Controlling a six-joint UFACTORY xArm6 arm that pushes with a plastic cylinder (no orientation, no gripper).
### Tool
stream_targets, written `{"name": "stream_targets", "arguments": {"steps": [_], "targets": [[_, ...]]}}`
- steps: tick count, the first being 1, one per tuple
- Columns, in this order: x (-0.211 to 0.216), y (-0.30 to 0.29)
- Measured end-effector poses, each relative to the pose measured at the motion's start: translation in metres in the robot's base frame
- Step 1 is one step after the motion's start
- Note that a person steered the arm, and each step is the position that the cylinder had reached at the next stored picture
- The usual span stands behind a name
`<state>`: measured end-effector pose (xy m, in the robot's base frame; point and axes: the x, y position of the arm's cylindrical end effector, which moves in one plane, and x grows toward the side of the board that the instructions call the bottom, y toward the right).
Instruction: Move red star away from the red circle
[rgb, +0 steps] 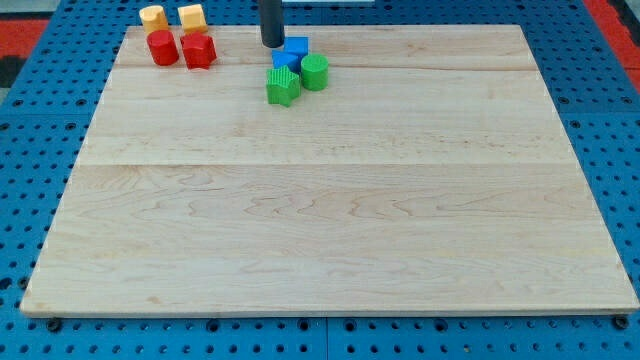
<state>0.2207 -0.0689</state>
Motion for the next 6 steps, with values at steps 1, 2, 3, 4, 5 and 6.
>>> {"name": "stream_targets", "arguments": {"steps": [1, 2, 3, 4, 5, 6], "targets": [[-0.011, -0.041], [-0.017, -0.093], [-0.014, -0.12], [0.008, -0.124], [0.034, -0.101], [0.026, -0.093]]}}
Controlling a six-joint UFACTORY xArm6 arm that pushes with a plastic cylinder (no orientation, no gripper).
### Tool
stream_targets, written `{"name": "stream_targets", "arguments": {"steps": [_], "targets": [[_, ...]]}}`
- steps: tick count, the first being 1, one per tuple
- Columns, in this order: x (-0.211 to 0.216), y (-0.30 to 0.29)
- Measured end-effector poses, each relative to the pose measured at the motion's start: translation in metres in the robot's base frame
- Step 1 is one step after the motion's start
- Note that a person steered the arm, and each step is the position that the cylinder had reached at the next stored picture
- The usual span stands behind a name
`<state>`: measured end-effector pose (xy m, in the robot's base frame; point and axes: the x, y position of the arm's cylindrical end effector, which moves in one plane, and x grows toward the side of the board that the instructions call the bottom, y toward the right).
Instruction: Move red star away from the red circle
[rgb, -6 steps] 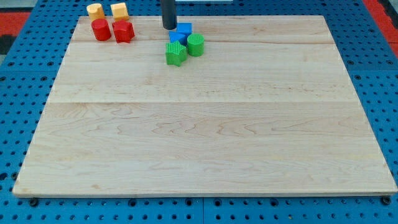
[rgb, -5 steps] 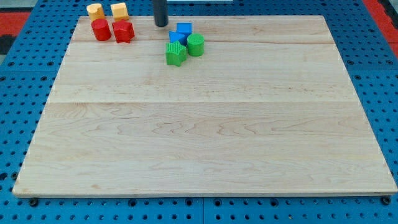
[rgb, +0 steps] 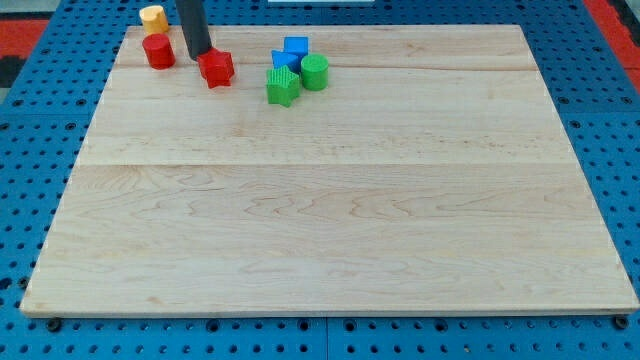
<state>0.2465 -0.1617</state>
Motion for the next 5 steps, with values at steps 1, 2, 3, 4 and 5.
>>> {"name": "stream_targets", "arguments": {"steps": [1, 2, 3, 4, 5], "targets": [[0.022, 0.018], [0.115, 0.024], [0.195, 0.047], [0.199, 0.047], [0.201, 0.057]]}}
